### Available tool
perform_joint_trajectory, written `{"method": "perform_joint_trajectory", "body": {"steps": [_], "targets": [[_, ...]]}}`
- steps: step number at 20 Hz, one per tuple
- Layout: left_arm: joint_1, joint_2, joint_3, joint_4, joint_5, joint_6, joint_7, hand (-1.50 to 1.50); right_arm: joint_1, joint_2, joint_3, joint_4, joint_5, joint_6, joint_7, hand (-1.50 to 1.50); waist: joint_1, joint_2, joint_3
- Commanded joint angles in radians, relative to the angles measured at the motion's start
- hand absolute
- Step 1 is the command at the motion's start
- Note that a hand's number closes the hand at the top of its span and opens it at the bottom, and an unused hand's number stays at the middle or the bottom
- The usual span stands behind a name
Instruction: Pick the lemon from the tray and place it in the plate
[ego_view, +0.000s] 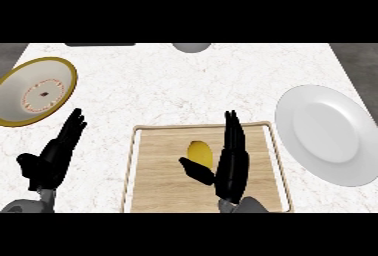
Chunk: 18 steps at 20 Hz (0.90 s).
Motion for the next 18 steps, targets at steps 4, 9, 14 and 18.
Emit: {"method": "perform_joint_trajectory", "body": {"steps": [4, 9, 14, 18], "targets": [[0.013, -0.003, -0.007, 0.009, -0.02, 0.002, -0.011, 0.0, 0.013, 0.0, 0.072, -0.079, 0.139, 0.378, 0.379, -1.5, 0.002, 0.001, 0.0], [-0.013, -0.035, -0.018, -0.033, -0.023, 0.023, 0.032, 0.0, -0.026, 0.0, 0.141, -0.26, 0.171, 0.571, 0.654, -1.5, 0.016, 0.007, 0.005], [0.014, 0.011, 0.013, -0.051, 0.003, -0.036, 0.027, 0.0, -0.043, -0.001, 0.127, -0.297, 0.159, 0.69, 0.757, -1.5, 0.029, 0.009, 0.005], [-0.015, -0.033, 0.0, -0.008, -0.031, 0.003, 0.014, 0.0, -0.078, -0.001, 0.072, -0.27, 0.099, 0.764, 0.759, -1.5, 0.024, 0.014, 0.005]]}}
